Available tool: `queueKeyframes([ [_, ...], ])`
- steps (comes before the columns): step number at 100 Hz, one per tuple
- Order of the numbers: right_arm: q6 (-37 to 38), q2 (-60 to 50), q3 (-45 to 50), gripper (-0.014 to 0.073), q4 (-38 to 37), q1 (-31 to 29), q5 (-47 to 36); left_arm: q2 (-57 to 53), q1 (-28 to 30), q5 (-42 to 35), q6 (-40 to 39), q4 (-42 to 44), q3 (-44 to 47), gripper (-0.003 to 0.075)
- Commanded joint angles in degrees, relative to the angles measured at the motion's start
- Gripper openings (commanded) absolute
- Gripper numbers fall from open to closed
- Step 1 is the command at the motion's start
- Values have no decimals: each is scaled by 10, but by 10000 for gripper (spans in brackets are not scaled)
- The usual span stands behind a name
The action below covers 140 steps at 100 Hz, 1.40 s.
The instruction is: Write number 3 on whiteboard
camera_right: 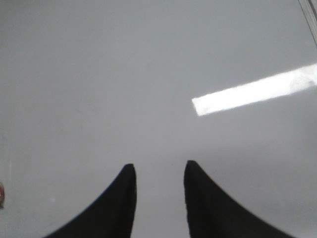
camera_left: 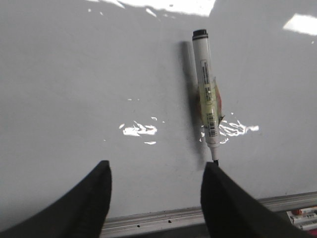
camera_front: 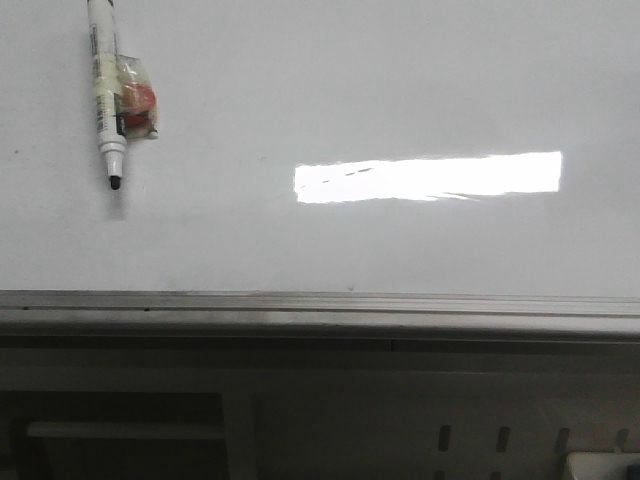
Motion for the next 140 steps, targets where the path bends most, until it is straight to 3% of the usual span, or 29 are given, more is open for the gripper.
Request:
queueKeyframes([
  [1,-27,31,-39,276,-10,-2,8,70,0,2,8,-32,-54,444],
  [28,-27,39,-39,275,-10,-2,37,208,-82,-3,110,-183,-107,440],
  [51,-27,39,-39,275,-9,-2,38,272,-138,-57,109,-185,-109,440],
  [113,-27,39,-39,275,-8,-2,58,369,-139,-140,105,-185,-109,351],
  [125,-27,39,-39,275,-8,-2,58,383,-139,-140,105,-185,-109,279],
  [140,-27,39,-39,274,-6,-2,58,390,-139,-131,105,-185,-109,29],
])
